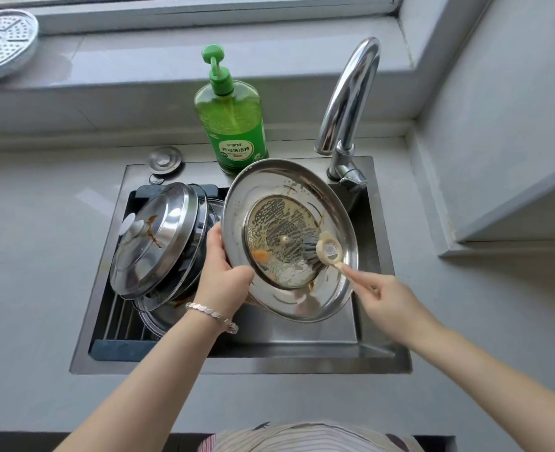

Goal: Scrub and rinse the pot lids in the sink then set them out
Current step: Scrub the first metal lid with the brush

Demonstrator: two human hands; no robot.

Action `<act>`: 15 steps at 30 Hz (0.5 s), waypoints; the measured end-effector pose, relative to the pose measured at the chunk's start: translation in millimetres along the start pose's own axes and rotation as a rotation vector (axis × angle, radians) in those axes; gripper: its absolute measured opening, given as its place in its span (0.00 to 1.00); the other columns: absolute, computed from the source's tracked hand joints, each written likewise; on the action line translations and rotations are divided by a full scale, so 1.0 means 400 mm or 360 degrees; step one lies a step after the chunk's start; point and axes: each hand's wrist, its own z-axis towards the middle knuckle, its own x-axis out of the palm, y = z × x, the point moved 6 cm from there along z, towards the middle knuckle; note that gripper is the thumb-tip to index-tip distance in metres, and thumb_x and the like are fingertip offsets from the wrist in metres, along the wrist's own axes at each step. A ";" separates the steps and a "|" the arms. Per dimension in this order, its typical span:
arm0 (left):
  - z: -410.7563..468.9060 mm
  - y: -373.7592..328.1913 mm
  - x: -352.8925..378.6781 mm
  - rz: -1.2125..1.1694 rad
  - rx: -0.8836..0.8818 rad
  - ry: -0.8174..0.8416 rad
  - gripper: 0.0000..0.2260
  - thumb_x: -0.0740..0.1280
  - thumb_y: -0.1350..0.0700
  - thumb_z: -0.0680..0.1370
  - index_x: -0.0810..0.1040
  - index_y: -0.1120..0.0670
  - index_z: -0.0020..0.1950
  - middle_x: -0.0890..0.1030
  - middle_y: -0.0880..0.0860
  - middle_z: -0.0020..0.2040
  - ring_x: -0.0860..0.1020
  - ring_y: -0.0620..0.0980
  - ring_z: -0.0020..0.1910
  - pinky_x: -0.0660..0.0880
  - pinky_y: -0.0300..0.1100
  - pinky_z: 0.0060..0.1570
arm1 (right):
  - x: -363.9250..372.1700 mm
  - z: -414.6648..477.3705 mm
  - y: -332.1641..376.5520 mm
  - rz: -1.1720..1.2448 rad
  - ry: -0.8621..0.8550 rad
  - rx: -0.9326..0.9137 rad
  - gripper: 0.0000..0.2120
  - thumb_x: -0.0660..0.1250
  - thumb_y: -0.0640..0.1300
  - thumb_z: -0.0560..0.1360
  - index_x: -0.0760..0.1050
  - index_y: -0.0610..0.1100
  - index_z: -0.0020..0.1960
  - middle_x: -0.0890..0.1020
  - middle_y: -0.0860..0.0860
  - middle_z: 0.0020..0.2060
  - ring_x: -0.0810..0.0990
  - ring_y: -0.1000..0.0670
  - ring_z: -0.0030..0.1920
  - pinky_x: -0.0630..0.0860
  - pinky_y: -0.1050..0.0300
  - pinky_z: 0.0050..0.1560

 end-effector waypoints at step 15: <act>-0.017 -0.006 -0.004 0.0001 -0.0009 -0.0137 0.29 0.57 0.76 0.71 0.65 0.50 0.65 0.77 0.54 0.49 0.78 0.63 0.52 0.76 0.62 0.51 | -0.016 -0.039 0.016 0.0008 -0.0003 0.0034 0.19 0.58 0.43 0.79 0.71 0.64 0.62 0.72 0.60 0.22 0.63 0.57 0.22 0.63 0.67 0.27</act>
